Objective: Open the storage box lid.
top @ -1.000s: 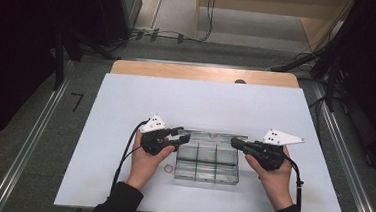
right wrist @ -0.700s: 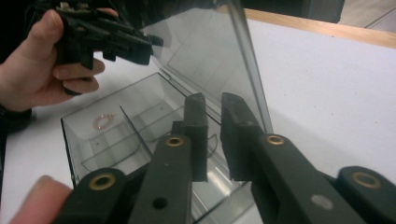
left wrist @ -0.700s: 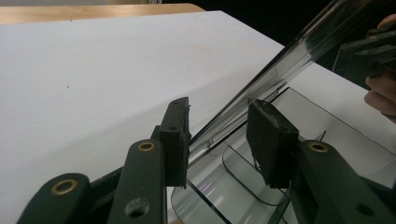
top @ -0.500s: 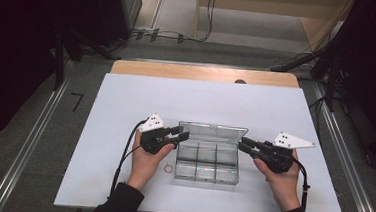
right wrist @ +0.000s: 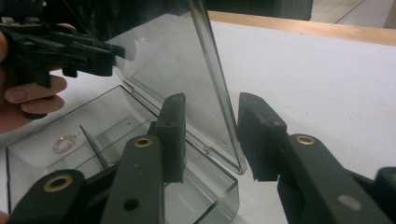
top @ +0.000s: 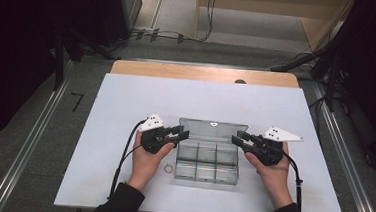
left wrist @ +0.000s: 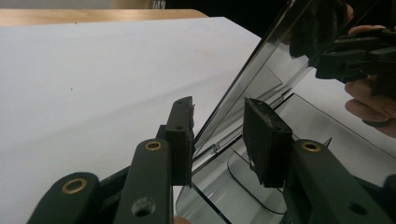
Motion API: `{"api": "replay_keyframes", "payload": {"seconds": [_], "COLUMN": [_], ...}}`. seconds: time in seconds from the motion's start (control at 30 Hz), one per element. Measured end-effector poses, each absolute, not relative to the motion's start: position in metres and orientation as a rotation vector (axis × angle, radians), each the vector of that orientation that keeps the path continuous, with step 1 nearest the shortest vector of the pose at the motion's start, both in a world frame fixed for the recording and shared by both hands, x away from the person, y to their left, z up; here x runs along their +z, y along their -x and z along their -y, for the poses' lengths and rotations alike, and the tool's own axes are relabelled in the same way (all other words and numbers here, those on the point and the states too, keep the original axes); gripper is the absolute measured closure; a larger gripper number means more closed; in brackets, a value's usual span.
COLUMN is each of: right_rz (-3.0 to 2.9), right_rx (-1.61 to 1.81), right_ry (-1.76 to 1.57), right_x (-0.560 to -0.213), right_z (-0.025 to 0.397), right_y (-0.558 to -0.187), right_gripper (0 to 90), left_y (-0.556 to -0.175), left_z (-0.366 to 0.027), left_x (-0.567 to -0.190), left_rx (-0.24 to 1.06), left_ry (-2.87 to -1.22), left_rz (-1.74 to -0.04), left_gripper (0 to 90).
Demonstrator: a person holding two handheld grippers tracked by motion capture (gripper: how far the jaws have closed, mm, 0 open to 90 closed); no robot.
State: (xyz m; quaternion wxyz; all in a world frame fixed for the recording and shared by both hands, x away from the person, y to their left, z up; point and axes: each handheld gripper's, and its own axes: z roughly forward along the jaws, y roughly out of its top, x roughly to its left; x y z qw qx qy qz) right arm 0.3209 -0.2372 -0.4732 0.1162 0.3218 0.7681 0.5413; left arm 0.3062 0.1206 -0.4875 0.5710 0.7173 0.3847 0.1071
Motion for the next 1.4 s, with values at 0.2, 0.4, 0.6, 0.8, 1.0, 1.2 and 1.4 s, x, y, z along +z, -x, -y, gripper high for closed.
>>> {"api": "replay_keyframes", "payload": {"seconds": [0.2,0.4,0.6,0.8,1.0,1.2,1.4], "right_rz": [-2.233,-2.247,-2.255,-2.259,-2.257,-2.246,-2.227], "right_rx": [1.6,1.622,1.629,1.641,1.63,1.637,1.667], "right_ry": [-0.958,-0.96,-0.964,-0.981,-0.993,-1.028,-1.059], "right_x": [-0.474,-0.474,-0.474,-0.474,-0.475,-0.48,-0.486], "right_z": [0.239,0.241,0.244,0.245,0.245,0.245,0.245], "right_y": [-0.318,-0.316,-0.313,-0.312,-0.312,-0.314,-0.316], "right_gripper": [65.5,68.5,70.1,72.4,73.6,73.3,72.7], "left_y": [-0.304,-0.301,-0.299,-0.297,-0.296,-0.297,-0.298], "left_z": [-0.121,-0.119,-0.118,-0.119,-0.12,-0.12,-0.121], "left_x": [-0.487,-0.487,-0.486,-0.488,-0.488,-0.491,-0.493], "left_rx": [0.254,0.243,0.235,0.218,0.175,0.17,0.156], "left_ry": [-1.687,-1.689,-1.695,-1.696,-1.713,-1.702,-1.692], "left_rz": [-0.901,-0.908,-0.904,-0.91,-0.905,-0.914,-0.932], "left_gripper": [63.1,65.3,66.7,70.3,74.3,76.2,77.4]}}
